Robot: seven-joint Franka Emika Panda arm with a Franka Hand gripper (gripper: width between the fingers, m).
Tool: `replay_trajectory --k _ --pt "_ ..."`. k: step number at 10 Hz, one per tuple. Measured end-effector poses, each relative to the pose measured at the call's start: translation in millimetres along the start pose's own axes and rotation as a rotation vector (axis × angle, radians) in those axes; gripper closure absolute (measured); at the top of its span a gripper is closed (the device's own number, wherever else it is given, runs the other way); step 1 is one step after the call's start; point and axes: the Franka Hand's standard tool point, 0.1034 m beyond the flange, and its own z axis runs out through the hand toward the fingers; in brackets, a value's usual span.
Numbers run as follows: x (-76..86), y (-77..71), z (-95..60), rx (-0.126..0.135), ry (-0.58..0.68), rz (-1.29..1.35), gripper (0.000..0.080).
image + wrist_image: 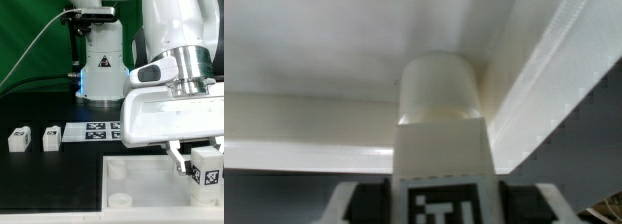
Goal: Assemble one leg
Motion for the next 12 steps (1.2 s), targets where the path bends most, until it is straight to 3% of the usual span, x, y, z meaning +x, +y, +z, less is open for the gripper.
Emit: replay_trajectory --k 2,3,4,5,7,9,12 --pt "0.0 0.0 0.0 0.000 0.000 0.000 0.0509" --pt "0.0 0.0 0.0 0.000 0.000 0.000 0.0429" --pt "0.0 0.0 0.0 0.000 0.000 0.000 0.0256" --pt "0.0 0.0 0.0 0.000 0.000 0.000 0.0174" --pt "0.0 0.0 0.0 0.000 0.000 0.000 0.0155" --pt "-10.8 -1.4 5.6 0.008 -0.066 0.000 0.0151" --pt "-10.1 -0.7 5.2 0.007 -0.065 -0.001 0.0151"
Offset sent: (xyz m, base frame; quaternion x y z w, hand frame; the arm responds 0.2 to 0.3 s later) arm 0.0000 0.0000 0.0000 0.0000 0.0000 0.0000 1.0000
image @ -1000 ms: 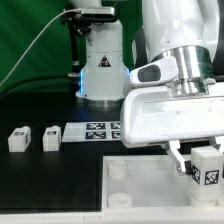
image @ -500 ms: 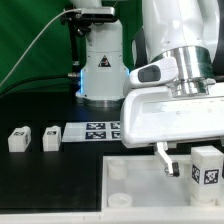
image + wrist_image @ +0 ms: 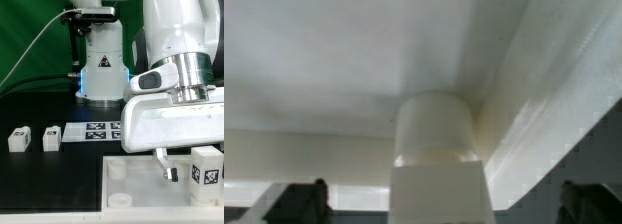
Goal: Assemble one leg
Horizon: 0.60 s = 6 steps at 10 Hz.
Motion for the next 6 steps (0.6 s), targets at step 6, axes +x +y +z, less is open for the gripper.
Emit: replay_trajectory --k 6 --pt "34.6 1.7 -33.7 0.061 -0.360 0.012 0.0151"
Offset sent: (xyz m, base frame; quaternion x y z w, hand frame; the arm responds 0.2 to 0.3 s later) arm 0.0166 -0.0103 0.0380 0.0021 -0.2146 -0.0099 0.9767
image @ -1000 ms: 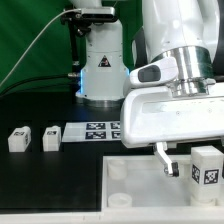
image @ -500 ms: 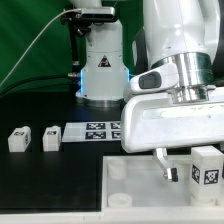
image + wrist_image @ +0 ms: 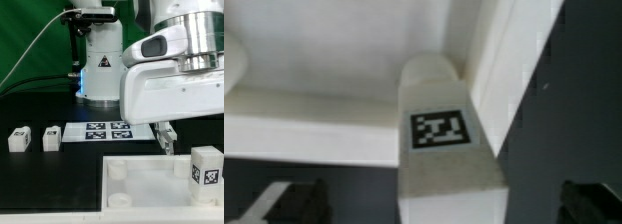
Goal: Assemble one leg
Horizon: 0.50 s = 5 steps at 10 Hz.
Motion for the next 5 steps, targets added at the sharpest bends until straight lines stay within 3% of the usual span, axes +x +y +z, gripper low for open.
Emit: replay_trajectory --k 3,5 --pt "6.5 -1.5 9.0 0.032 -0.273 0.001 0.0151" --pt "16.9 0.8 14.7 0.028 -0.250 0.003 0.0151"
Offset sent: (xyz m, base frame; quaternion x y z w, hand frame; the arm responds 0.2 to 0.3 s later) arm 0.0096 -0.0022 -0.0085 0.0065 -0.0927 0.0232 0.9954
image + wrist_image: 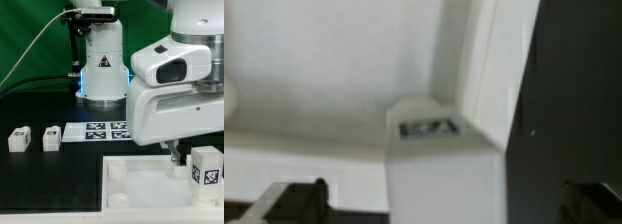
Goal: Assemble one leg
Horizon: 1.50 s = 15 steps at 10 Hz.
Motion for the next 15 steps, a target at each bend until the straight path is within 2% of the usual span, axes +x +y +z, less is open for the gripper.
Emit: replay_trajectory --k 2,3,4,5,6,8,9,11,12,14,15 --pt "-1.3 0.1 5.8 -0.004 0.016 0.003 0.0161" --pt "-1.1 0.7 5.4 -0.004 0.017 0.004 0.0346" --pt "-1.2 0.7 5.6 -0.004 0.016 0.004 0.0346" --pt "-1.2 1.6 5.7 -0.005 0.016 0.005 0.0481" --pt "-1.3 2.2 5.9 -0.005 0.016 0.006 0.0505" --pt "-1.3 2.5 6.0 -0.004 0.016 0.052 0.0505" --pt "-1.0 3.0 6.1 -0.002 0.018 0.160 0.0505" --pt "-0.2 5.4 5.8 0.010 0.021 0.547 0.0505" --pt "-0.5 7.0 5.4 0.021 0.015 0.774 0.0505" --pt "-2.7 11.9 7.5 0.082 0.002 1.177 0.0505" --pt "-4.5 9.1 7.7 0.078 0.008 1.254 0.0505"
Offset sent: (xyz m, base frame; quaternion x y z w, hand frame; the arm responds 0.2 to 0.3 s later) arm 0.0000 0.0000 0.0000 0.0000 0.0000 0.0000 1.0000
